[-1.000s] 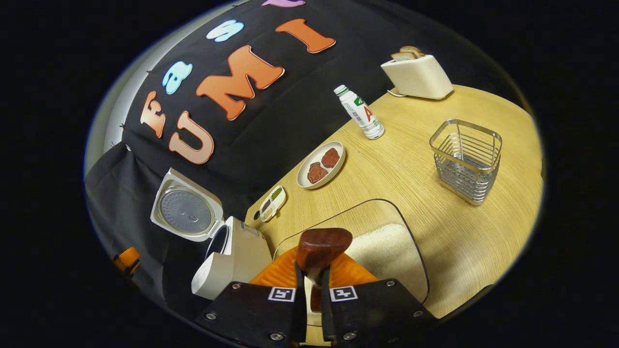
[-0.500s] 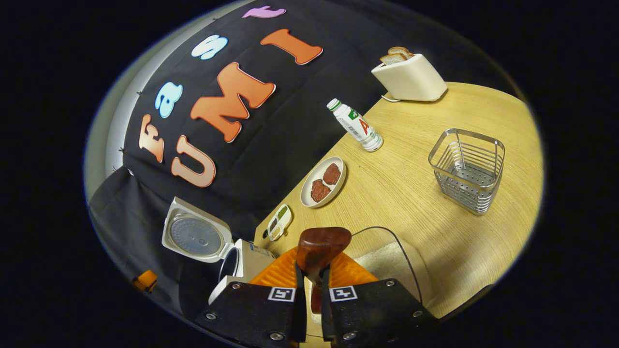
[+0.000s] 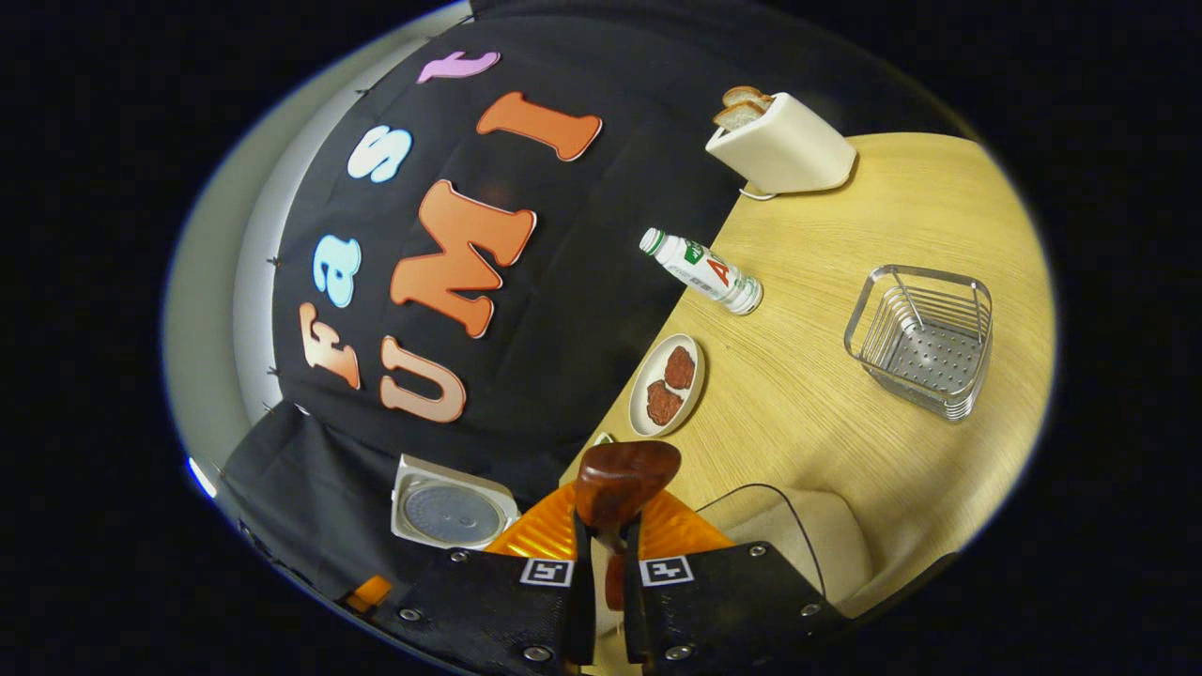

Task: Close the left gripper, press the button to open the rice cooker; take a wooden spoon from the chopstick holder with the right hand, scoop a spoonful of rice and pour it into the rice cooker, then put the wooden spoon back into the chopstick holder.

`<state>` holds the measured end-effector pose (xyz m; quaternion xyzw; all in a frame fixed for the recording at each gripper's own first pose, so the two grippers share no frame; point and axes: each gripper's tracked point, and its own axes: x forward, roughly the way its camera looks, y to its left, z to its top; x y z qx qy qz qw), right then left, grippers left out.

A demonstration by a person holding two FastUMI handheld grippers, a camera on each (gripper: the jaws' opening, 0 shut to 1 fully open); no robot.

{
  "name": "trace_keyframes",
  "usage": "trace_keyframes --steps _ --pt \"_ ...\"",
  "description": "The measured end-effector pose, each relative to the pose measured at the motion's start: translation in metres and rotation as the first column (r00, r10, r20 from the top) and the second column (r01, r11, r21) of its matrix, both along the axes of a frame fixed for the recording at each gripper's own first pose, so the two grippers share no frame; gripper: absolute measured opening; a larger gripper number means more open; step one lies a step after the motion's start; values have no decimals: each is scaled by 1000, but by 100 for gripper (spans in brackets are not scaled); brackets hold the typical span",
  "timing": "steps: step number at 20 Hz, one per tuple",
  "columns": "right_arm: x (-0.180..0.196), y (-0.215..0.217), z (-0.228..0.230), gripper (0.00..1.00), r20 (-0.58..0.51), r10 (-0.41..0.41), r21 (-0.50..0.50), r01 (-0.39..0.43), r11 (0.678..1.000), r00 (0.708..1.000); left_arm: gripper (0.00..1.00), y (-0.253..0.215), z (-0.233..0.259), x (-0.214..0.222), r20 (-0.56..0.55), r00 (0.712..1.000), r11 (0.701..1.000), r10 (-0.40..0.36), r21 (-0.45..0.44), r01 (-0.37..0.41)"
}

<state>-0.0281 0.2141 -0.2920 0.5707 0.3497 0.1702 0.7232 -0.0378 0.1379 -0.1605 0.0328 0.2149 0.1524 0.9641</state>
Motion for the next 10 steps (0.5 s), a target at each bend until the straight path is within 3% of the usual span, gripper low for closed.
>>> trace_keyframes --steps 10 --pt "32 3 66 11 -40 -78 252 85 964 996 99 10 -2 -8 20 999 998 41 -42 -40"
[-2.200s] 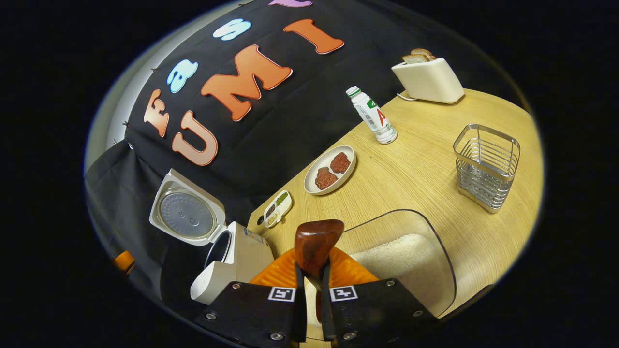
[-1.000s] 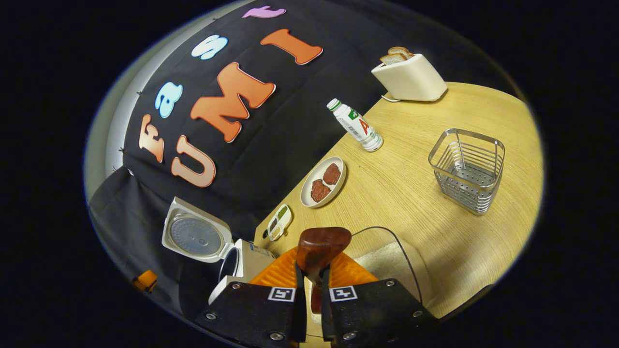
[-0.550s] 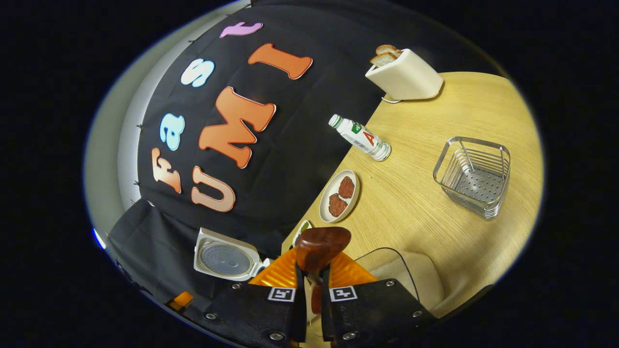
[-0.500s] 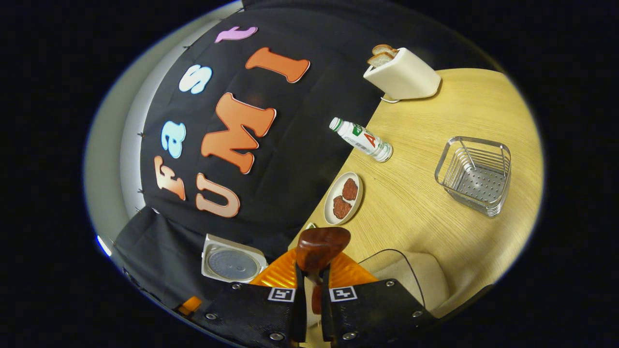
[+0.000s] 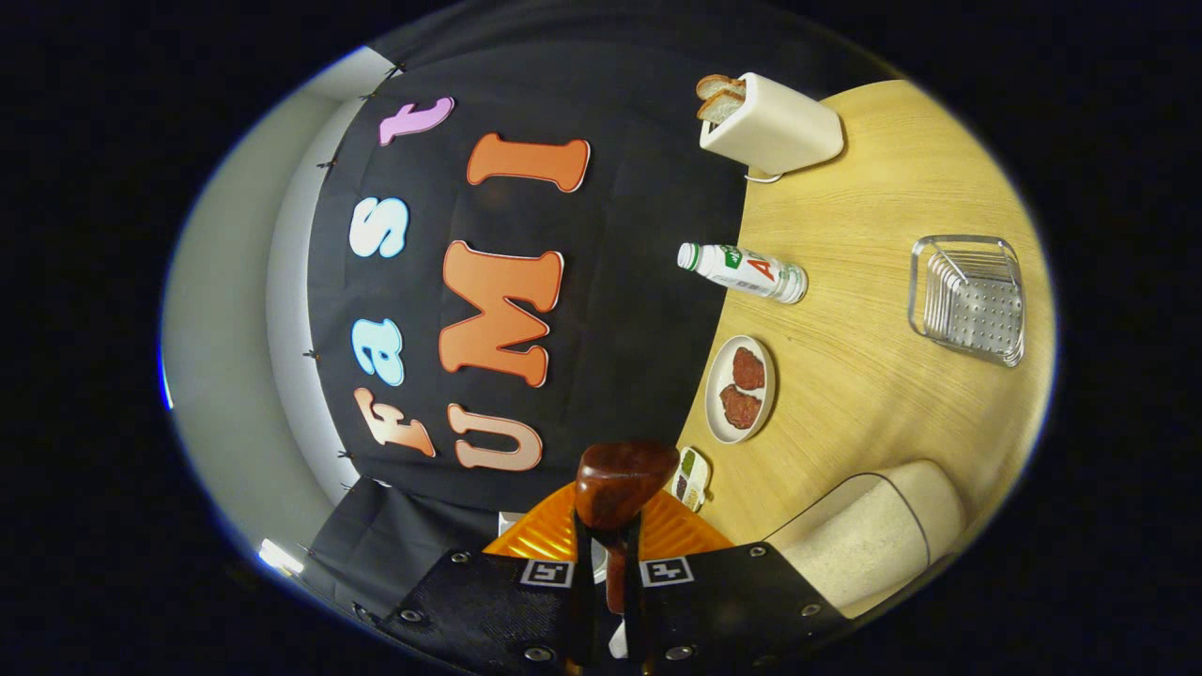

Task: Close the left gripper, press the button to open the rice cooker; take a wooden spoon from the chopstick holder with the right hand, scoop a spoonful of rice and pour it into the rice cooker, then put the wooden spoon back into the chopstick holder.

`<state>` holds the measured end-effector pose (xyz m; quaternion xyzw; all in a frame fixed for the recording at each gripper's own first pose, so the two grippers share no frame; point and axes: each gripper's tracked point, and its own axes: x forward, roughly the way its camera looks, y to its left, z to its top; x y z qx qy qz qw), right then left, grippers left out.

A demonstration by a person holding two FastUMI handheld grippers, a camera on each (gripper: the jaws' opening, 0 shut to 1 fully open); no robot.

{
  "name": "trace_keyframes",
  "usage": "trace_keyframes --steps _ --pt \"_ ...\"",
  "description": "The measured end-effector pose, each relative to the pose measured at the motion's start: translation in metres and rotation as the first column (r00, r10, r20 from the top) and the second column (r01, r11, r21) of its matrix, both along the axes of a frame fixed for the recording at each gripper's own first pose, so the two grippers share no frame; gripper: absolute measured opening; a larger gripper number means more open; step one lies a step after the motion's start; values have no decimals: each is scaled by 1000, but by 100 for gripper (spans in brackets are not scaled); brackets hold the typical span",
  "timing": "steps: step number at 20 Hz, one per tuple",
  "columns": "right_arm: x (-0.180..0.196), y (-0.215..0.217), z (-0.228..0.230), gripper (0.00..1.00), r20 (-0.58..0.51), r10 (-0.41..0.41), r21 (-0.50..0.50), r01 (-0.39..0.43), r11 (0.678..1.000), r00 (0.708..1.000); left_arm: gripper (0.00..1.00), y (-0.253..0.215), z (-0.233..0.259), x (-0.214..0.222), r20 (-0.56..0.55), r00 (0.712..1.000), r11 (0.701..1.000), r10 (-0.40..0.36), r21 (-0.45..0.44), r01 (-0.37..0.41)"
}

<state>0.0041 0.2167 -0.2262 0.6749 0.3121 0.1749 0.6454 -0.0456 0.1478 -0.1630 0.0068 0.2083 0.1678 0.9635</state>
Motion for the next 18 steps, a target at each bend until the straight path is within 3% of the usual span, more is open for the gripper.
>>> trace_keyframes --steps 10,11,12,18 --pt "29 101 86 11 44 86 209 -93 973 995 99 43 2 -21 54 994 996 93 -11 -93" --pt "31 112 94 7 44 102 229 -110 967 994 99 48 1 -25 57 993 994 108 -20 -107" --pt "31 125 100 11 44 121 244 -128 961 992 99 54 1 -30 58 991 992 124 -27 -122" --pt "21 208 121 11 84 228 199 -240 950 970 99 94 -6 -61 66 976 978 208 -40 -206"
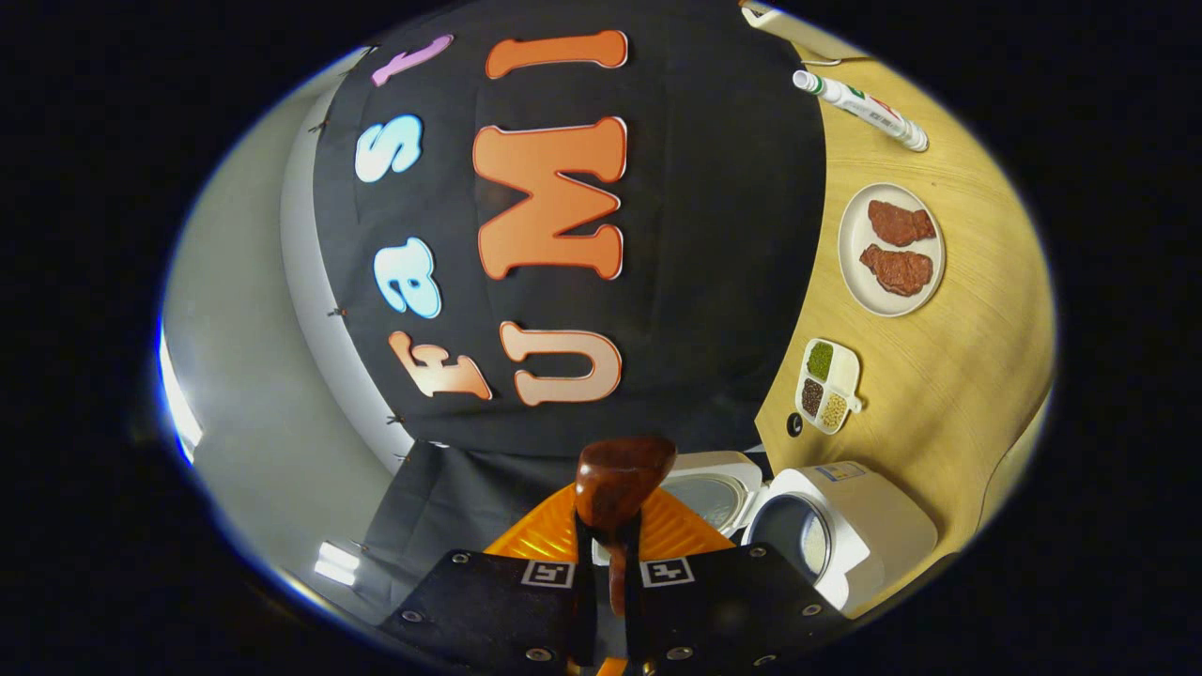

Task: Close the left gripper, press the button to open the rice cooker; take a wooden spoon from the chopstick holder with the right hand, scoop a spoonful of rice and pour it into the rice cooker, then put the wooden spoon back into the chopstick holder.

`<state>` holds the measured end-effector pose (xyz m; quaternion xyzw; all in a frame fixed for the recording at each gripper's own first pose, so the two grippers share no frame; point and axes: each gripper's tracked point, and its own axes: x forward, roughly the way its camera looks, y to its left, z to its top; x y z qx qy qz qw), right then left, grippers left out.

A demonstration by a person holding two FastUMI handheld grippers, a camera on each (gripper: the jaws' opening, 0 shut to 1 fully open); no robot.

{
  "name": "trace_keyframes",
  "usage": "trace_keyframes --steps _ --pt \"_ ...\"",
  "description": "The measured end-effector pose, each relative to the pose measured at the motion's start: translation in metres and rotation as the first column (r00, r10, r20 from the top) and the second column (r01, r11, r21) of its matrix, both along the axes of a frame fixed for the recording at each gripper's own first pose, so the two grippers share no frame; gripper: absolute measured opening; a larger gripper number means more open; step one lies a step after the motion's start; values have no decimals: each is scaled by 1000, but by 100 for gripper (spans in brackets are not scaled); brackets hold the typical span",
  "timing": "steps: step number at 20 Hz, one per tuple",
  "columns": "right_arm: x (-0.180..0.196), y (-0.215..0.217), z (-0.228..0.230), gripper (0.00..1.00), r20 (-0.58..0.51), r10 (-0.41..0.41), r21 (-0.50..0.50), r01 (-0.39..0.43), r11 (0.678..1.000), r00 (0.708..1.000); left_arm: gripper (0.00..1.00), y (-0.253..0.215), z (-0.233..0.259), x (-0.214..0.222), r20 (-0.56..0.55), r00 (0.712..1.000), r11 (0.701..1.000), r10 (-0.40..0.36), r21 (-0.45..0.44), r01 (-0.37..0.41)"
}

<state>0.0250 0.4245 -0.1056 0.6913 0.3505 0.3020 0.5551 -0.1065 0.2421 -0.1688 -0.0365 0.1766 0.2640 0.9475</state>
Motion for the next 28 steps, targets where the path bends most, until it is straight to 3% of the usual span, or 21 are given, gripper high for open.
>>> trace_keyframes --steps 3,6,12,16,22,28 --pt "-1 32 5 11 37 29 -45 -27 999 999 100 17 -1 -12 -2 1000 999 30 21 -30" --pt "0 56 -3 11 109 48 -175 -28 984 993 100 30 -5 -21 2 998 998 55 18 -55" --pt "0 94 -25 11 234 118 -411 -11 911 965 100 48 -28 -38 -25 995 995 99 -18 -100" --pt "-10 113 -30 11 340 202 -540 15 841 918 99 54 -43 -46 -48 992 991 120 -45 -123" --pt "-21 127 -29 11 469 313 -653 86 753 826 99 57 -51 -46 -69 989 990 130 -49 -133" --pt "-19 127 -15 11 560 346 -673 171 720 753 100 52 -52 -47 -78 988 989 133 -54 -137"
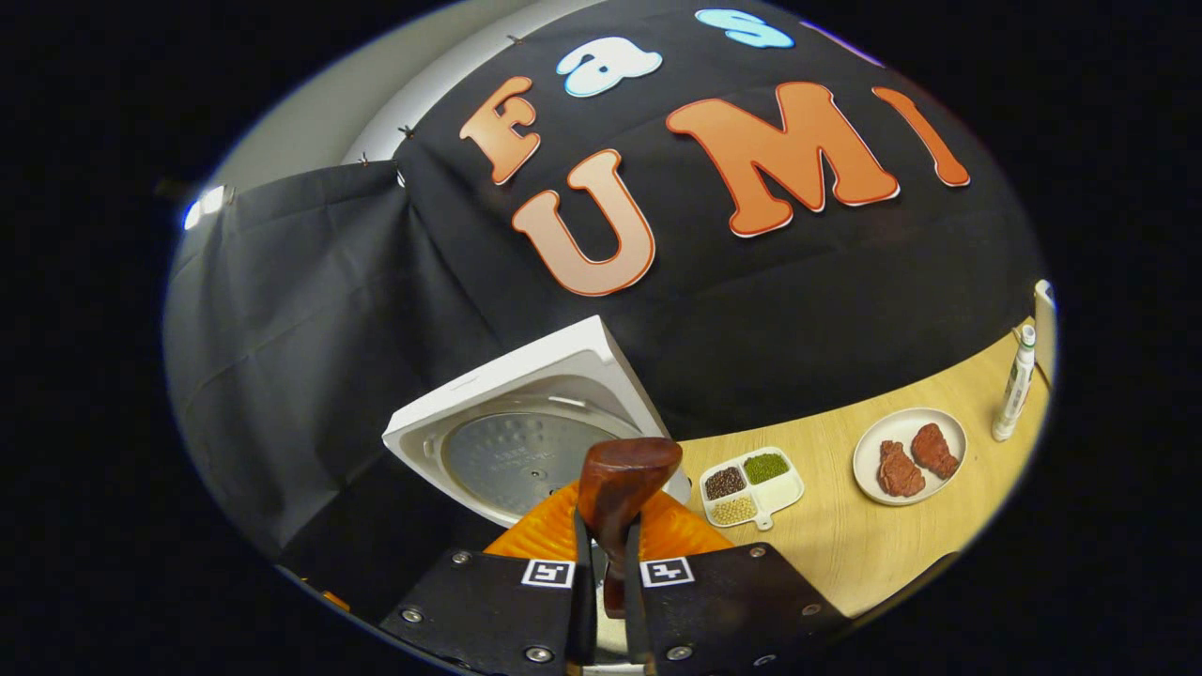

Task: Close the left gripper, press the button to open the rice cooker; take a wooden spoon from the chopstick holder with the right hand, scoop a spoonful of rice and pour it into the rice cooker, then put the wooden spoon back into the chopstick holder.

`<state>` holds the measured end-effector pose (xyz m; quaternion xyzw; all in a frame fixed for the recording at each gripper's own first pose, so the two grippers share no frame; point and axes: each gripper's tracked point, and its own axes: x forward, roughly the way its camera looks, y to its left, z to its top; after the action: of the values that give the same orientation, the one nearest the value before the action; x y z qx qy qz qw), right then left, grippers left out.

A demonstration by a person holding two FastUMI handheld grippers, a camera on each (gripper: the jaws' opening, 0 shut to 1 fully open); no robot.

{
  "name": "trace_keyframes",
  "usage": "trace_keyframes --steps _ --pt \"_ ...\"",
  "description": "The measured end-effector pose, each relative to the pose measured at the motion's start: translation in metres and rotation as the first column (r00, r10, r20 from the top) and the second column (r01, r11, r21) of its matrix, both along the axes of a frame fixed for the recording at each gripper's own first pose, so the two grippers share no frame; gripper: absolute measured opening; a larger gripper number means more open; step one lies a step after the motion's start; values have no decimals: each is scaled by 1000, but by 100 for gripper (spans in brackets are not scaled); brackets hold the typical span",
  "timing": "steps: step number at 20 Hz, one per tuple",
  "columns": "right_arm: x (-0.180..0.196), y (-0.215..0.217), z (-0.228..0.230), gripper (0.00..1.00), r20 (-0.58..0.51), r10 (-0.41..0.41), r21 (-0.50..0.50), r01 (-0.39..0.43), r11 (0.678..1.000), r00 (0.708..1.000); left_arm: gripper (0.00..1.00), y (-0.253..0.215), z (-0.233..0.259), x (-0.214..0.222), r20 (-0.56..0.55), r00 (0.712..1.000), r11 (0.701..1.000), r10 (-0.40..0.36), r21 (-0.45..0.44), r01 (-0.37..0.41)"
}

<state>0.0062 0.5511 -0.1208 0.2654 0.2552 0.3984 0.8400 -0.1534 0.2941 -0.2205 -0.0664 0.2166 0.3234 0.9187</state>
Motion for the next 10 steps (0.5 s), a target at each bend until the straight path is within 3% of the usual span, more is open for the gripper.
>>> trace_keyframes --steps 6,10 --pt "6 -2 31 11 150 -3 -2 4 1000 989 99 -8 4 4 1 1000 1000 -3 11 3" --pt "-2 2 57 11 303 39 -23 -34 999 952 100 -13 4 2 -5 1000 1000 -4 13 4"
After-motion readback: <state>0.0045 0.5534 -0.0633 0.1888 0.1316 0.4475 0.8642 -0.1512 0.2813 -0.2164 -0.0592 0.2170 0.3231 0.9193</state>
